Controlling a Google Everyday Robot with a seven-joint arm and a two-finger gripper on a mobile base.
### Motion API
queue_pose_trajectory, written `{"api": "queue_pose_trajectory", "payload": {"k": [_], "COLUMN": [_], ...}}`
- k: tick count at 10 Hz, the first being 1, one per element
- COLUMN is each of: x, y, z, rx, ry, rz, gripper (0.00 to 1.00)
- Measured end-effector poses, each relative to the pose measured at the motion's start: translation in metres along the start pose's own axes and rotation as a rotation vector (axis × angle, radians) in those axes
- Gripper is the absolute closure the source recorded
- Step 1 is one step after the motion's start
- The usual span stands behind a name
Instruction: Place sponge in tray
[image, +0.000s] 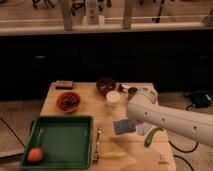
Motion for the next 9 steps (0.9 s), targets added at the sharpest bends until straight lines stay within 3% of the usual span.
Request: {"api": "queue_pose_trajectory", "payload": {"k": [9], "x": [-0.006], "y": [-0.016], "z": [0.003], "rx": [0.002], "ry": [-0.007], "rz": [-0.127], "gripper": [0.99]}}
